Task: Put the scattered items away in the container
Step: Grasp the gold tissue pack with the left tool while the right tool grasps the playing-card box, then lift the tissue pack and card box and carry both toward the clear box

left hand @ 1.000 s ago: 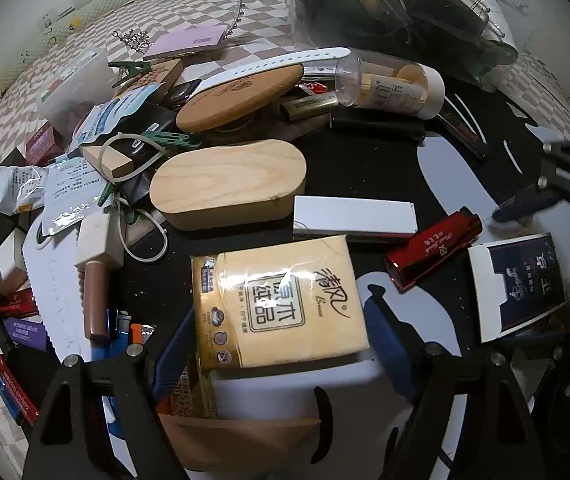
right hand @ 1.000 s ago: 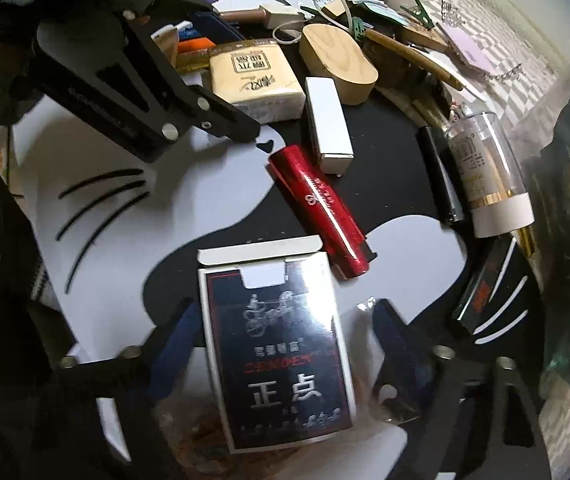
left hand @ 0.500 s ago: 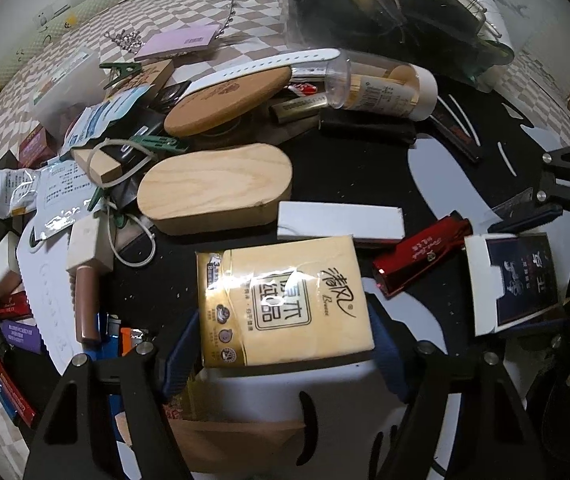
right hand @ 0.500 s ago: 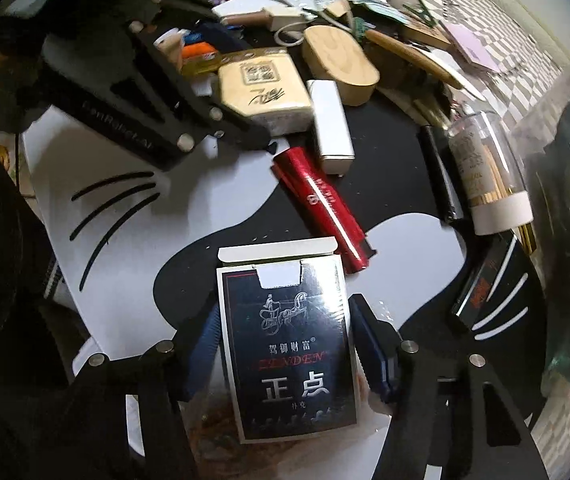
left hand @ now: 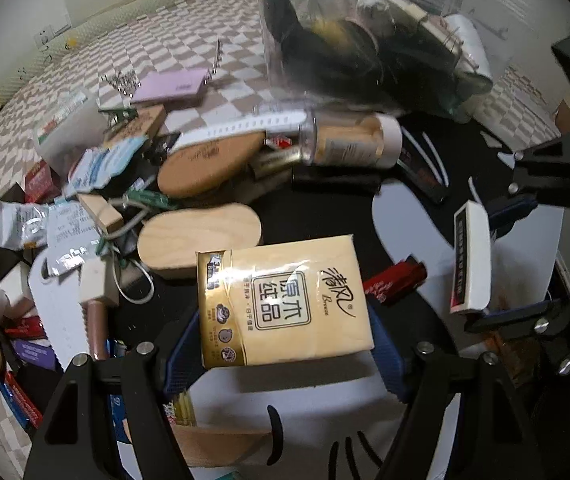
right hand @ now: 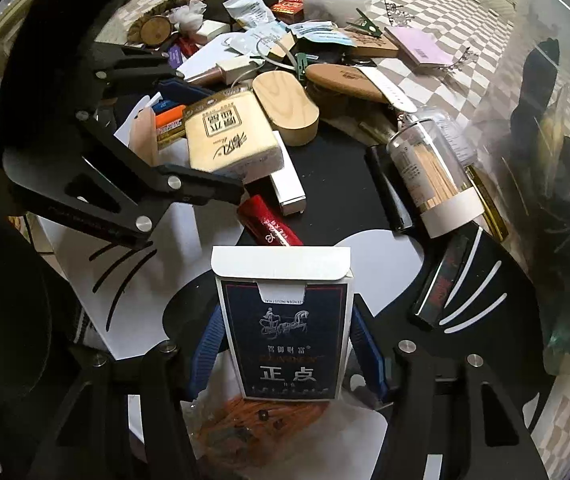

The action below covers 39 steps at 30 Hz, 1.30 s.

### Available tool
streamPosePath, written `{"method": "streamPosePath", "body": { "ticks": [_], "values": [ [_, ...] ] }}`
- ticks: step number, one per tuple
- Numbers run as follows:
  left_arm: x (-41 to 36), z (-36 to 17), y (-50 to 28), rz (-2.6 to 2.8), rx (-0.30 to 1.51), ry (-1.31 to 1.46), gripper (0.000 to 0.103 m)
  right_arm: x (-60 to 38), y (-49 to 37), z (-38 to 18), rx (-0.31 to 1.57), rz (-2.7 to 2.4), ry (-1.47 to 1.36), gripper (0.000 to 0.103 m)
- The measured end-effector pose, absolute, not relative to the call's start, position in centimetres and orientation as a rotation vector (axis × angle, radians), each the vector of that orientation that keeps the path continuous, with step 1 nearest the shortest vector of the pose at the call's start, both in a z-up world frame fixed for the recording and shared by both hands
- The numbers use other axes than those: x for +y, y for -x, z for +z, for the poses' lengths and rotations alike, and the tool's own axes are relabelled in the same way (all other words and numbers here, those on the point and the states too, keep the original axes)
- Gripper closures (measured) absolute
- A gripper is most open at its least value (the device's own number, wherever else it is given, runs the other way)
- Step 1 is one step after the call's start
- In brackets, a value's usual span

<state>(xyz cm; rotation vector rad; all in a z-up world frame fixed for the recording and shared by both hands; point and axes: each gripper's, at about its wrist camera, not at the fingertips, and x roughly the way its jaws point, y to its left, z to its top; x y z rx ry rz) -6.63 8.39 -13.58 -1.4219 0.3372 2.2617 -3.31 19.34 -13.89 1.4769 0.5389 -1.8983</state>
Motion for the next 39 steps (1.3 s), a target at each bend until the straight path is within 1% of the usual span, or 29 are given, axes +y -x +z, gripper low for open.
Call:
{"method": "streamPosePath", "body": {
  "ticks": [13, 20, 32, 39],
  "values": [
    [8.3, -11.5, 7.1, 2.32, 0.326, 1.386, 0.027, 20.8, 5.1, -11.5, 0.444, -1.996, -1.444, 0.043],
    [9.0, -9.8, 7.4, 2.35, 0.321, 1.344, 0.027, 23.0, 8.0, -9.3, 0.349, -2.138, -1.433, 0.043],
    [10.4, -4.6, 7.3, 2.396, 0.304, 1.207, 0.027, 24.6, 10.1, -3.4, 0.192, -2.326, -1.292, 0.043],
    [10.5, -0.4, 7.5, 2.451, 0.276, 1.088, 0.027, 25.7, 11.1, 1.4, 0.028, -2.43, -1.166, 0.043]
  ]
}}
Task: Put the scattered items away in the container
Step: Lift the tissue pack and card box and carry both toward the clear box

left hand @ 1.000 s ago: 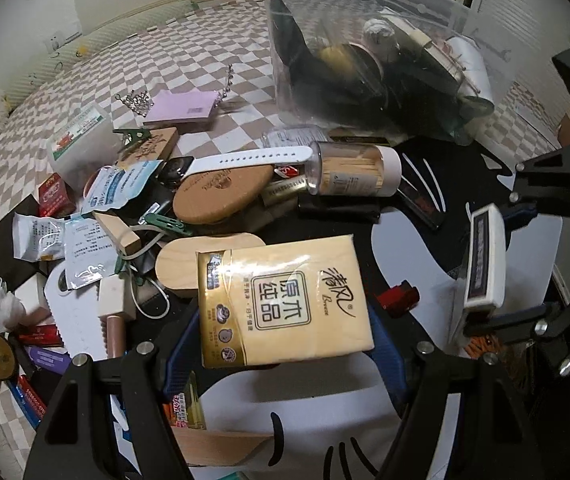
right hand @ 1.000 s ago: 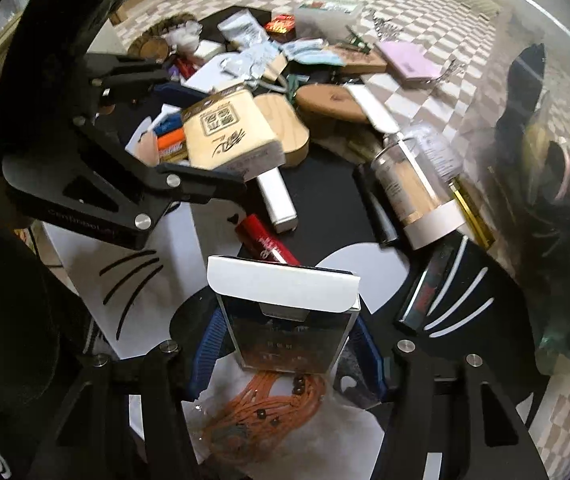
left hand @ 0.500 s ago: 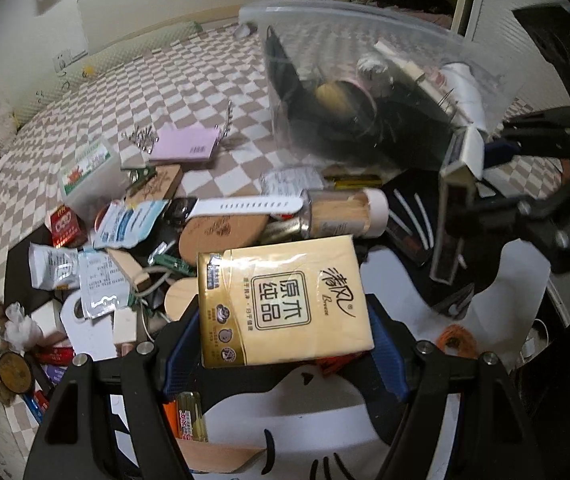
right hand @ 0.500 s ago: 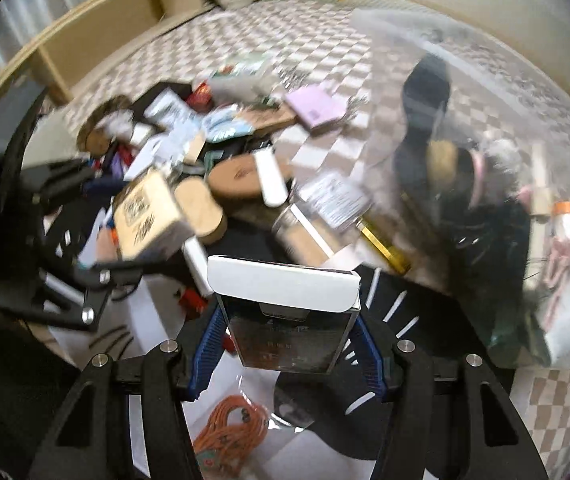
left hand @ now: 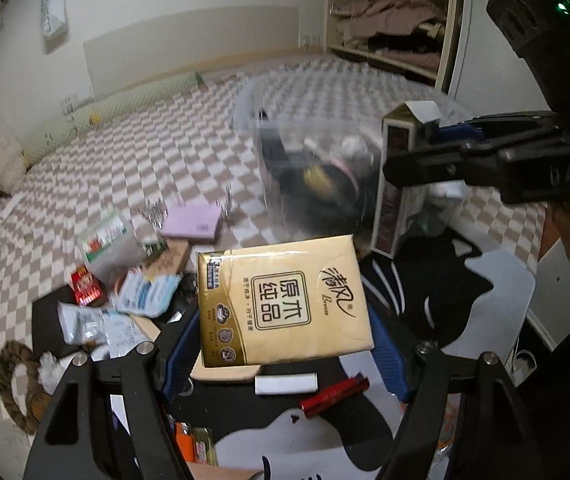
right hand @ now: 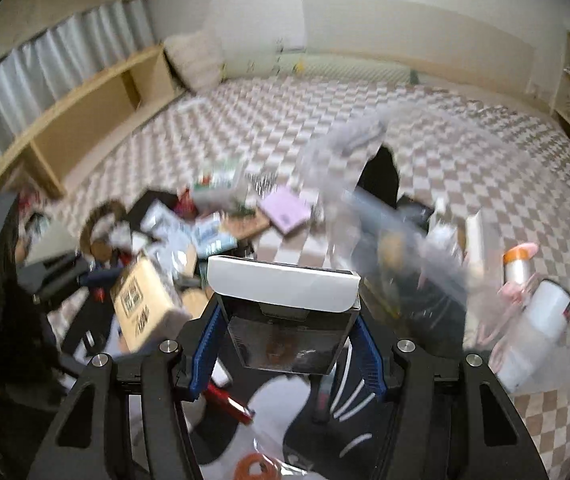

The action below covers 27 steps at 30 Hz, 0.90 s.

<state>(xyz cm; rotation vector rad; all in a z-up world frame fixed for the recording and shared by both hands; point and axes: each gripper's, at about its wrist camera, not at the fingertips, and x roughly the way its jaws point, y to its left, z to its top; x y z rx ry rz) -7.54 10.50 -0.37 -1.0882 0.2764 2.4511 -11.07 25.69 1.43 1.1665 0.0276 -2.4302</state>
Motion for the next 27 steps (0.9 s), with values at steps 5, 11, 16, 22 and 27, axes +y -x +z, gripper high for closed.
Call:
{"method": "streamPosePath", "body": {
  "ticks": [5, 11, 16, 22, 27],
  "values": [
    [10.8, 2.2, 7.7, 2.484, 0.247, 1.016, 0.027, 26.4, 11.3, 4.8, -0.065, -2.495, -1.059, 0.043],
    [11.1, 5.1, 8.0, 2.521, 0.214, 0.938, 0.027, 27.4, 11.5, 8.1, -0.194, -2.549, -0.957, 0.043],
    [11.6, 7.4, 7.8, 2.539, 0.196, 0.868, 0.027, 28.6, 11.6, 10.0, -0.265, -2.6, -0.905, 0.043],
    [13.0, 11.0, 8.0, 2.565, 0.215, 0.756, 0.027, 30.9, 12.1, 11.8, -0.348, -2.654, -0.863, 0.043],
    [13.6, 13.8, 9.7, 2.582, 0.148, 0.704, 0.027, 33.5, 12.5, 13.2, -0.43, -2.709, -0.82, 0.043]
  ]
}}
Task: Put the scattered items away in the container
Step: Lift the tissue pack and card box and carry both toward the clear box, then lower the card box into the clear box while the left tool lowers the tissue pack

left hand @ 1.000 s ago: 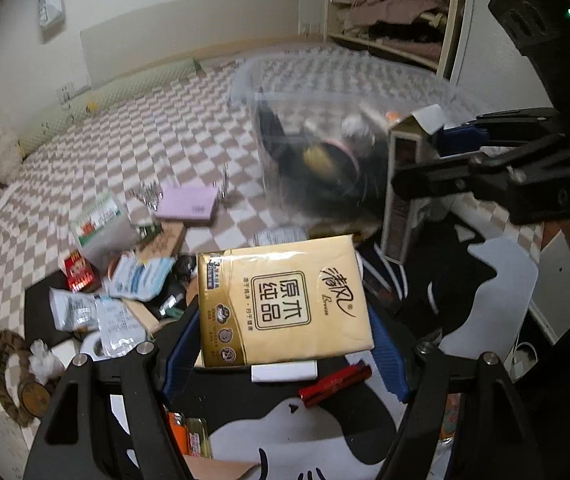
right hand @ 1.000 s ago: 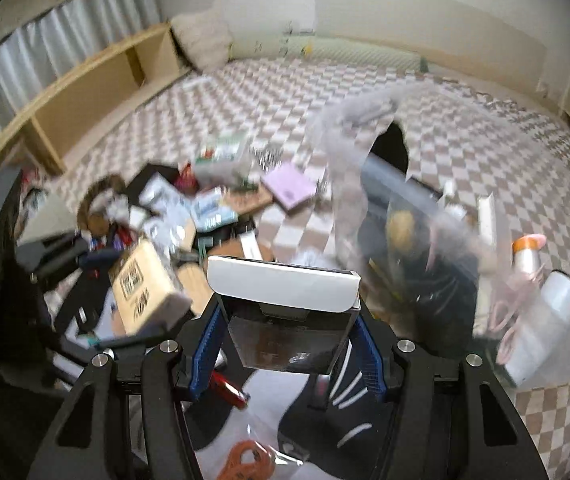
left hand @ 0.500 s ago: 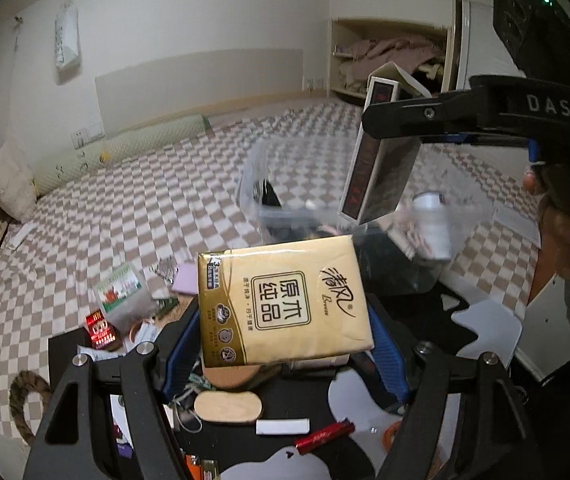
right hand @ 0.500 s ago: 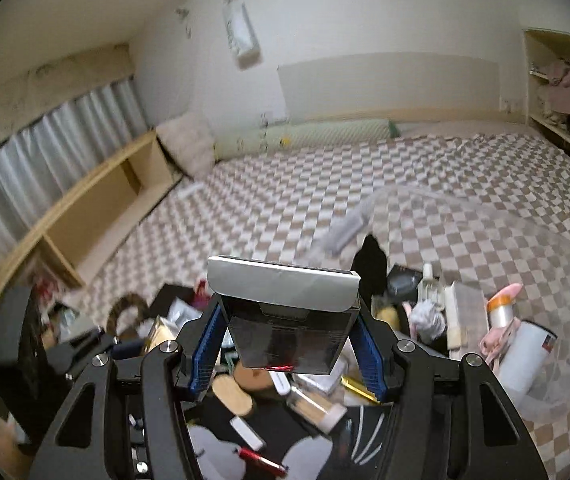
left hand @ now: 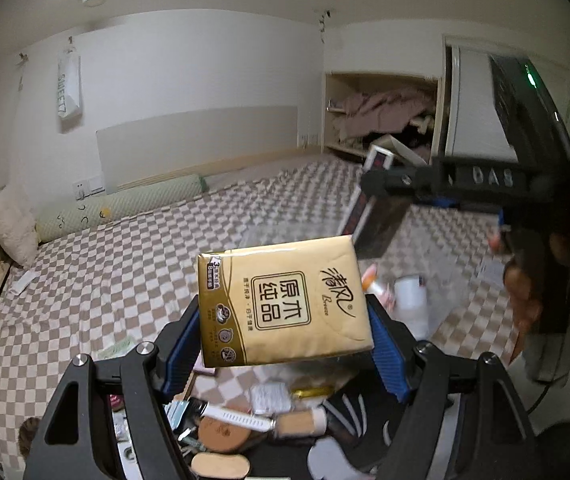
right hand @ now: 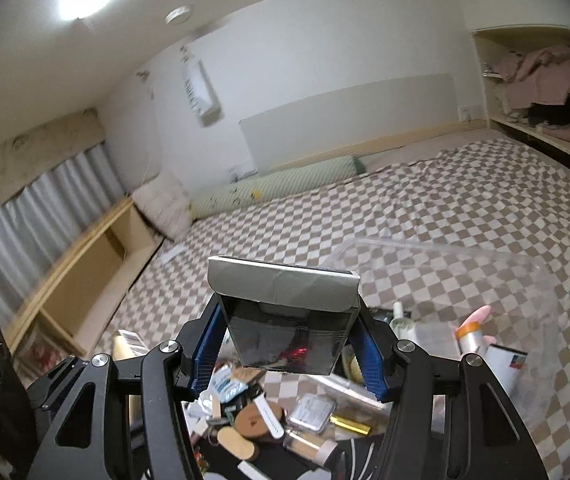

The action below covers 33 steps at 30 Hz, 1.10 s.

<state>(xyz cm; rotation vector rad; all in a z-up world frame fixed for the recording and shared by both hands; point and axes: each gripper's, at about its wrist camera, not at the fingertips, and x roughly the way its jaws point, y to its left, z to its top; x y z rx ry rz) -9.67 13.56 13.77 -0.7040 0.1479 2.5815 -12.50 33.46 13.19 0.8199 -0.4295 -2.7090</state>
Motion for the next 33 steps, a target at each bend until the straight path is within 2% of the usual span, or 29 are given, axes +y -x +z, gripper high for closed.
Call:
{"method": "streamPosePath", "body": {
  "ticks": [10, 14, 24, 33],
  "values": [
    [16.6, 16.8, 12.4, 2.556, 0.05, 0.593, 0.027, 37.6, 14.2, 15.3, -0.581, -2.825, -0.723, 0.043],
    [17.5, 16.5, 14.3, 2.541, 0.014, 0.603, 0.027, 39.2, 15.6, 13.3, -0.675, -2.828, -0.763, 0.043],
    [19.7, 13.1, 20.1, 2.493, -0.053, 0.74, 0.027, 41.3, 18.6, 6.2, -0.715, -2.826, -1.062, 0.043],
    [21.3, 10.8, 22.9, 2.464, -0.116, 0.824, 0.027, 40.9, 19.5, 2.7, -0.746, -2.706, -1.214, 0.043]
  ]
}}
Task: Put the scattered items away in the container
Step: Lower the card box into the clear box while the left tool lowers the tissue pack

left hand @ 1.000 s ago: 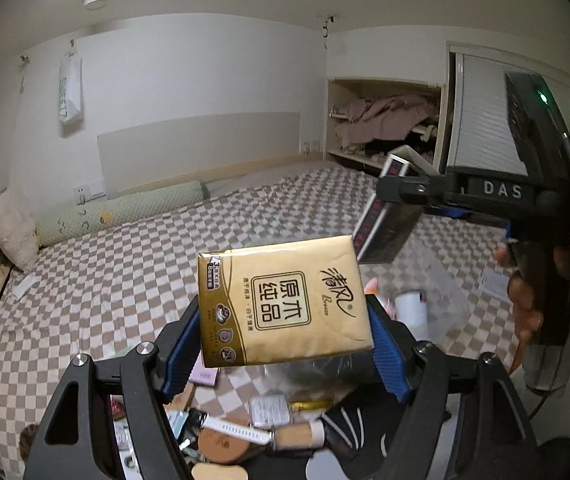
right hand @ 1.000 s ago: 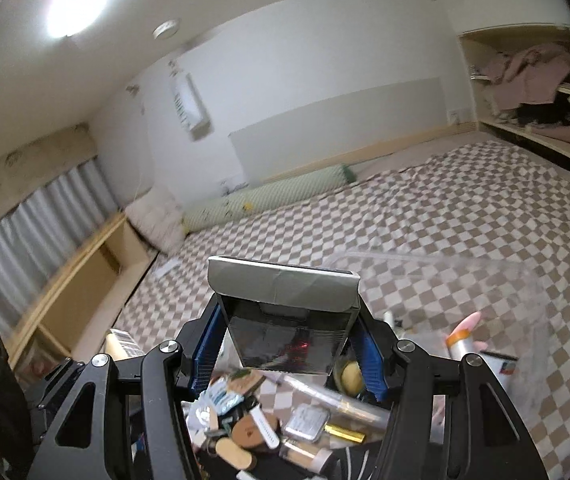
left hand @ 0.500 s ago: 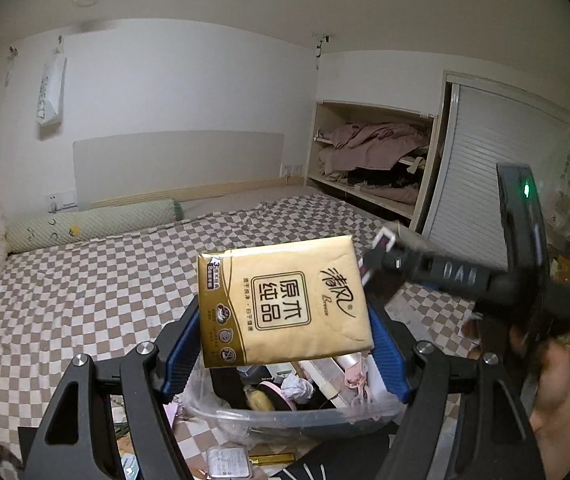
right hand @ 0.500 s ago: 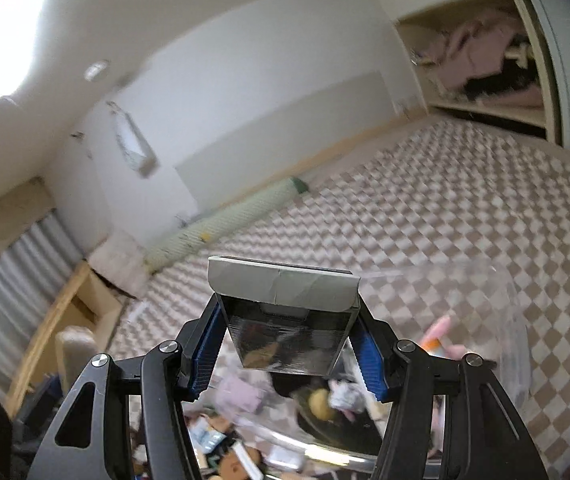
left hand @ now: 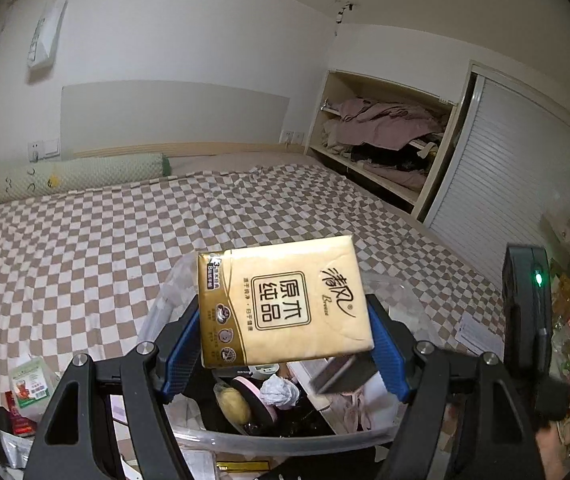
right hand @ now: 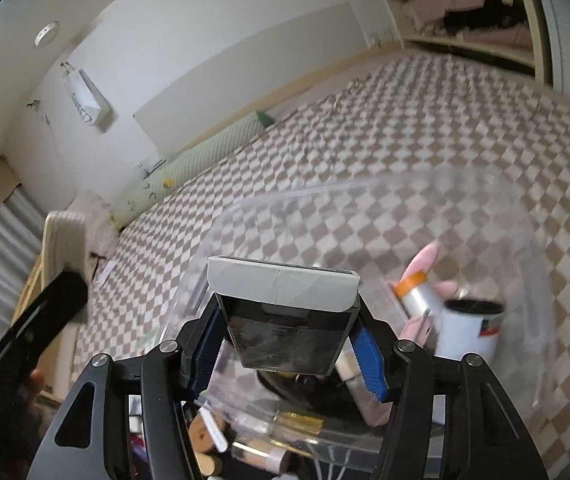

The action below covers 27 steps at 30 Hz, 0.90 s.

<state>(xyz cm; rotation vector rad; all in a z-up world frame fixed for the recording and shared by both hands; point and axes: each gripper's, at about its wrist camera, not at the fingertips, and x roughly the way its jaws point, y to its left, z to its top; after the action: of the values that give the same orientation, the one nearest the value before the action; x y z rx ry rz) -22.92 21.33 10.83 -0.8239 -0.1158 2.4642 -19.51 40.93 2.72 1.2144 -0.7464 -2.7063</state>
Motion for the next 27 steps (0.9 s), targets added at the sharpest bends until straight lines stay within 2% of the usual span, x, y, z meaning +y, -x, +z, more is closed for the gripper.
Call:
{"method": "streamPosePath", "body": {
  "ticks": [8, 18, 27],
  "values": [
    [21.8, 8.7, 25.4, 2.455, -0.152, 0.905, 0.027, 39.0, 19.7, 1.0, -0.661, -2.657, -1.32, 0.043],
    [22.0, 5.7, 28.3, 2.472, -0.13, 1.028, 0.027, 36.3, 19.9, -0.3, -0.382, -2.692, -1.397, 0.043],
    [22.9, 4.0, 29.5, 2.464, -0.128, 1.088, 0.028, 35.7, 19.9, -0.9, -0.306, -2.646, -1.451, 0.043]
  ]
}}
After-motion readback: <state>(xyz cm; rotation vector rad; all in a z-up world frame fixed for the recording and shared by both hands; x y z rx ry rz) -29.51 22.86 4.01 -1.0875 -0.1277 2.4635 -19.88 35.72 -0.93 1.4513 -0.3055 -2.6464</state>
